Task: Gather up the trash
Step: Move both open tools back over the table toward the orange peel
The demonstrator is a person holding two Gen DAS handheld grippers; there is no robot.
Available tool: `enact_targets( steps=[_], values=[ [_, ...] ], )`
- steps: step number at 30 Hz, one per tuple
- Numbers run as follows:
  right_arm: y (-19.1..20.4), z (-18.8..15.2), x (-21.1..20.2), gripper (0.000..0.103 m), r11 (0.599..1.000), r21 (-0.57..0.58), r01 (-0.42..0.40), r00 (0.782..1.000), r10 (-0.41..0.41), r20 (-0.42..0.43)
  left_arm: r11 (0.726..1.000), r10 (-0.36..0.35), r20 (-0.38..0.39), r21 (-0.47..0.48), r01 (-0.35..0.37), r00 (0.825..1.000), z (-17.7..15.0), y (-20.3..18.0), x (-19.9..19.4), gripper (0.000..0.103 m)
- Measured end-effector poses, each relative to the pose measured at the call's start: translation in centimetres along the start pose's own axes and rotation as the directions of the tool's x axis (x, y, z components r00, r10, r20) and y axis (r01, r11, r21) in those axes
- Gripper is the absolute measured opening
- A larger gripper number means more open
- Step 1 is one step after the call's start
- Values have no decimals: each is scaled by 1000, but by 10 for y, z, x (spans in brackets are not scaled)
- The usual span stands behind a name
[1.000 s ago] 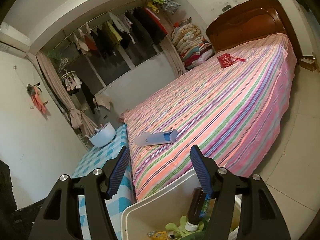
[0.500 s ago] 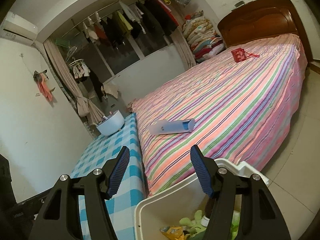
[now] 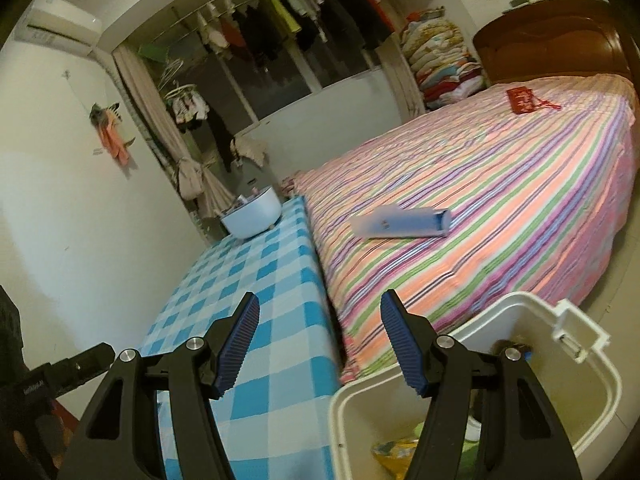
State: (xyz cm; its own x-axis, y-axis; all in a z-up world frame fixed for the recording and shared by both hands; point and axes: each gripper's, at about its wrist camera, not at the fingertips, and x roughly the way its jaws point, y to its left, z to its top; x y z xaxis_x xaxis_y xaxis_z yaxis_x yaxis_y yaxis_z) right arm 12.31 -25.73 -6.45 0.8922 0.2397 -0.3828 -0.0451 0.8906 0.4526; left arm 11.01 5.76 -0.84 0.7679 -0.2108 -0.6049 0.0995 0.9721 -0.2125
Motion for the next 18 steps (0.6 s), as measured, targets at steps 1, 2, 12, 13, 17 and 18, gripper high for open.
enact_targets(
  steps=[1,2,12,13,17,18],
  values=[
    [6,-3,4,62,1000,-8,-8,1000,8,-10,1000,12,-1,-16,-12,1000,0,9,-2,86],
    [12,-5,8,62,1000,-16,-16,1000,15,-21,999,21,-1,-30,-21,1000,0,18,-3,86],
    [65,-27,35,62,991,-89,-98,991,88,-104,970,146,16,-200,-140,989,-4,118,-38,86],
    [73,-31,39,62,988,-102,-114,987,101,-123,966,156,17,-212,-149,988,-5,124,-42,86],
    [98,-50,51,62,974,-126,-189,967,163,-196,938,215,29,-284,-199,976,-8,160,-59,86],
    [105,-55,53,62,968,-134,-212,959,180,-218,933,223,28,-296,-205,974,-9,166,-61,86]
  ],
)
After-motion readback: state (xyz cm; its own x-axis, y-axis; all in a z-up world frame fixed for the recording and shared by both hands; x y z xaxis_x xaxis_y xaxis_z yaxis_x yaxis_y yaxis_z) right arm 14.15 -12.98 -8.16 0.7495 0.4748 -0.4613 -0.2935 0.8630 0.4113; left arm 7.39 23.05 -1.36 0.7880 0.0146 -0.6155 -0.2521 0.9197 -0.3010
